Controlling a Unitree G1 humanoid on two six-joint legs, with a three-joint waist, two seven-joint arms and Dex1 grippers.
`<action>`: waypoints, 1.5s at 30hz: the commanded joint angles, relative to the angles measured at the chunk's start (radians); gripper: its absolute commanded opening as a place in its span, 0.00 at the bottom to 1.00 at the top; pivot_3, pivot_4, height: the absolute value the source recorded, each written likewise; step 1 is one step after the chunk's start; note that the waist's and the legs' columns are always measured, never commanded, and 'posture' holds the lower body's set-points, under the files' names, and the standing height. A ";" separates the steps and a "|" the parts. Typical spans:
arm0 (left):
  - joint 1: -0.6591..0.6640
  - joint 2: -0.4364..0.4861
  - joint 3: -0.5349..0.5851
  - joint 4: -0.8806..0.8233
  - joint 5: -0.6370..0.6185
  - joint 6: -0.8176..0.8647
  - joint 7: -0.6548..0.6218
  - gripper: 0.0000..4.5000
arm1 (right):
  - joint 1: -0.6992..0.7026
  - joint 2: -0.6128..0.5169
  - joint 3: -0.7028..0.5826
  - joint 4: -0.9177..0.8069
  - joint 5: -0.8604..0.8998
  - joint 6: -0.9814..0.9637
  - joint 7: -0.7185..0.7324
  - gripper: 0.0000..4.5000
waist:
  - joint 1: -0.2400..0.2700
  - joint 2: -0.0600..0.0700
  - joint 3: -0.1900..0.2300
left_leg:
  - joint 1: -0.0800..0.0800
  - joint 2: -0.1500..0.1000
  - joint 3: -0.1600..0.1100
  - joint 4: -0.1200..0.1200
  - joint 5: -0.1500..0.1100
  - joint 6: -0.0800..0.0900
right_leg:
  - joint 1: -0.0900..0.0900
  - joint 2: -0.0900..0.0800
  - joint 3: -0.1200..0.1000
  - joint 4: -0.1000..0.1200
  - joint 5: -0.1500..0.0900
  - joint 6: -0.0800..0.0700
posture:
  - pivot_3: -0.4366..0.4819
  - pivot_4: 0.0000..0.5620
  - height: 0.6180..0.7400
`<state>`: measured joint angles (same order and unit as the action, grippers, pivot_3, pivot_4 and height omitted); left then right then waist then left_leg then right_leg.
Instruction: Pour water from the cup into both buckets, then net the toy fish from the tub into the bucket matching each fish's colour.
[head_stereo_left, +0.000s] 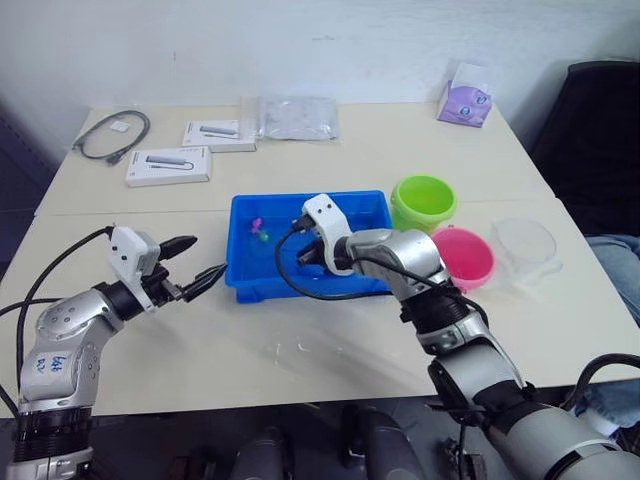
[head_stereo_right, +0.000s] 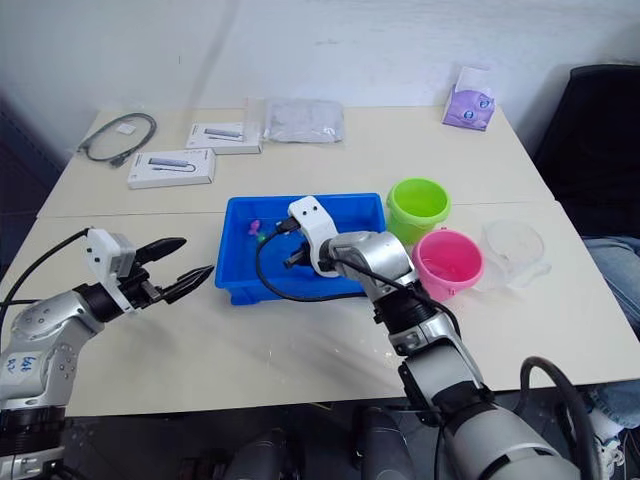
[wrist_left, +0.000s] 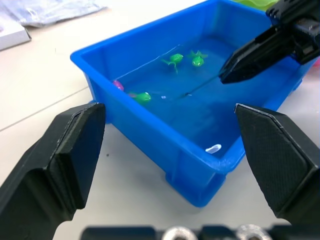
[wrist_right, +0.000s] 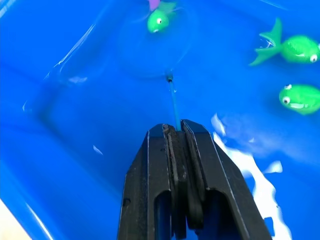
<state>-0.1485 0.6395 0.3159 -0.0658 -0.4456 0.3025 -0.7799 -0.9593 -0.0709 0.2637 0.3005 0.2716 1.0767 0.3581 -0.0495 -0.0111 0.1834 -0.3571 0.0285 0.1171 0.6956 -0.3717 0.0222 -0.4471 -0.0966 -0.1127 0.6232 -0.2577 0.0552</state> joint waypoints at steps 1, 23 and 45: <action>0.007 0.019 0.041 -0.019 -0.010 -0.018 0.003 0.98 | -0.017 0.025 -0.040 0.004 -0.016 -0.046 -0.014 0.00 | -0.002 0.000 0.000 | 0.000 0.000 0.000 0.000 0.000 0.000 | 0.000 0.000 0.000 0.000 0.000 0.000 | 0.48 0.27 1.00; -0.087 0.097 0.031 0.017 0.007 0.052 -0.002 0.98 | 0.053 0.033 -0.102 -0.078 -0.006 -0.152 0.045 0.00 | -0.007 0.000 0.000 | 0.000 0.000 0.000 -0.003 0.000 -0.001 | -0.001 0.000 0.000 -0.001 0.000 0.000 | 0.48 0.27 1.00; -0.094 0.076 0.028 0.046 -0.042 -0.012 -0.093 0.98 | 0.274 -0.266 -0.197 -0.557 0.146 0.033 0.235 0.00 | 0.004 0.000 0.000 | -0.001 0.000 0.000 -0.005 0.000 -0.001 | -0.002 0.000 0.000 -0.003 0.000 0.000 | 0.48 0.27 1.00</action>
<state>-0.2264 0.7172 0.3347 0.0033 -0.4586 0.3099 -0.8536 -0.6868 -0.3247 0.1103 -0.1790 0.3766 1.0864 0.5766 -0.0454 -0.0108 0.1837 -0.3576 0.0283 0.1173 0.6910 -0.3717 0.0214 -0.4487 -0.0965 -0.1126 0.6197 -0.2578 0.0551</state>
